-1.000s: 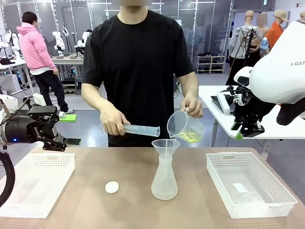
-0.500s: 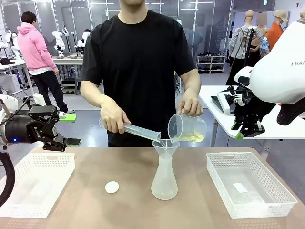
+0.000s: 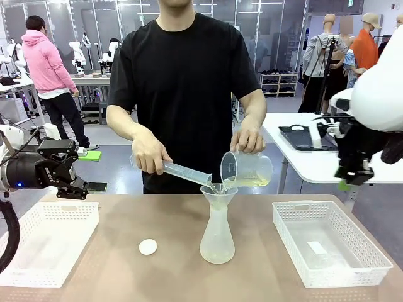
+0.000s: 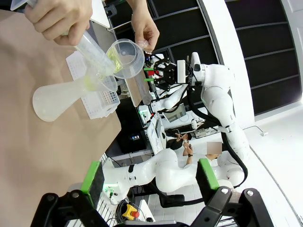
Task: Prepare the solutions needed for the experiment.
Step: Once the solution is in the Big flask , pick up the Plastic Funnel and place it back into the right Organizing basket.
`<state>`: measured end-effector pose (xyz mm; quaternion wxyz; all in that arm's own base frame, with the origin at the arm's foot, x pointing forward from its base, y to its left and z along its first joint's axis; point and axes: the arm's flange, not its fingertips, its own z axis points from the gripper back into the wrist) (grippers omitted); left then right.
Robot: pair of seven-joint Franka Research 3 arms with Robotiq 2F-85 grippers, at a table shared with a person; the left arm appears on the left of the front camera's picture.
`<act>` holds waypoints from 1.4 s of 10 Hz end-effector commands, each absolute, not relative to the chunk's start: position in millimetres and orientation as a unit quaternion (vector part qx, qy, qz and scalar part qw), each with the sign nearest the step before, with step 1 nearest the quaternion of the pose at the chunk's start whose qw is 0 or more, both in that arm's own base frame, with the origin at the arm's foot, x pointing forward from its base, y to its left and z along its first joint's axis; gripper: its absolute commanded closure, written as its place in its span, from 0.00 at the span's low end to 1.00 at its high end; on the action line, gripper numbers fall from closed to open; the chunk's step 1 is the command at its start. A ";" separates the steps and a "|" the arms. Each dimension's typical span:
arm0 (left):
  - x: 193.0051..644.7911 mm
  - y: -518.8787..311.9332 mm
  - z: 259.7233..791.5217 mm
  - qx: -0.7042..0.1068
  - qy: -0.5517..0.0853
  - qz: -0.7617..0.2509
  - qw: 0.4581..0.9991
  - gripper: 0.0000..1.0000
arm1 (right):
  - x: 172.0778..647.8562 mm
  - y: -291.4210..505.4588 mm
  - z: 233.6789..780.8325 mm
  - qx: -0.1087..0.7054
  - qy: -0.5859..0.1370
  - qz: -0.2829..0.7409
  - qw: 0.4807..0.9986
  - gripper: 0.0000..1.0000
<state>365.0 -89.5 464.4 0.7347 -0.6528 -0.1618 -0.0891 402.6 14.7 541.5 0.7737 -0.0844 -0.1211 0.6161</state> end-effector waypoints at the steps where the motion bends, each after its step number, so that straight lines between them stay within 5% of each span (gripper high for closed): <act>1: 364.2 -89.5 466.2 -0.657 -0.158 -0.090 0.732 0.00 | 397.6 7.8 548.3 -0.044 -0.075 0.511 0.855 0.61; 4: 364.2 -89.5 466.2 -0.657 -0.158 -0.090 0.732 0.00 | 390.1 0.2 553.6 0.132 -0.001 0.374 0.918 0.61; 7: 364.2 -89.5 466.2 -0.657 -0.158 -0.090 0.732 0.00 | 375.8 16.0 552.6 0.203 0.012 0.350 0.914 0.61; 12: 364.2 -89.5 466.2 -0.657 -0.158 -0.090 0.732 0.00 | 374.3 16.4 549.2 0.183 0.024 0.372 0.909 0.61; 14: 364.2 -89.5 466.2 -0.657 -0.158 -0.090 0.732 0.00 | 361.0 37.9 542.6 0.324 0.044 0.227 0.917 0.61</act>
